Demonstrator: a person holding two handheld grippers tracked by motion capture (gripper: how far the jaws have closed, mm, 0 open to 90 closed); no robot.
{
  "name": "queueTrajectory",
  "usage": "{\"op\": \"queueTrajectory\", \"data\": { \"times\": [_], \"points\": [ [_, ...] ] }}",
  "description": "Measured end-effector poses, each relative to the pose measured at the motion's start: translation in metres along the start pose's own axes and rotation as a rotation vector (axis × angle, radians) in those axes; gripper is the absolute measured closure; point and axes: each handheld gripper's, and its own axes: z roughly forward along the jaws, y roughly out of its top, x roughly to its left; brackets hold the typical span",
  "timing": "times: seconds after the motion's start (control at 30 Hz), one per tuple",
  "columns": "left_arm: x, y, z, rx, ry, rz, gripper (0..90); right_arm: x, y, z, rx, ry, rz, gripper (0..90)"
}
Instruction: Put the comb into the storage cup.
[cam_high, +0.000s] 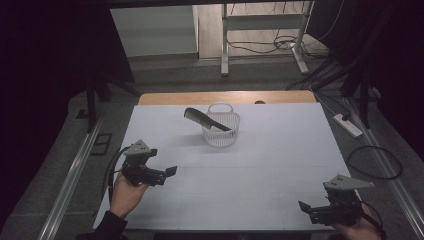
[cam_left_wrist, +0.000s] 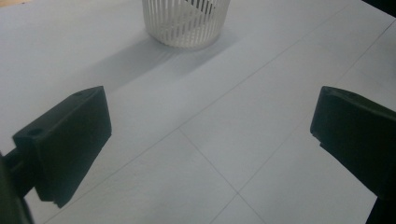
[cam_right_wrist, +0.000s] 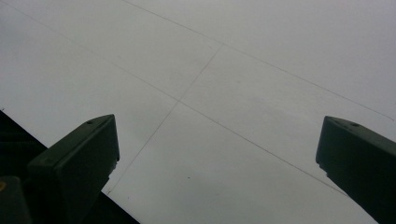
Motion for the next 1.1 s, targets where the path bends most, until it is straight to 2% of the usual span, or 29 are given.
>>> {"op": "queueTrajectory", "data": {
  "times": [0.83, 1.1],
  "points": [
    [0.003, -0.032, -0.035, -0.009, 0.032, -0.059, 0.0, 0.001, 0.000, 0.000, 0.000, -0.001, -0.007, 0.0],
    [0.001, -0.042, -0.044, 0.001, 0.045, -0.065, 0.0, 0.001, 0.000, 0.000, 0.001, -0.002, -0.007, 0.0]
  ]
}}
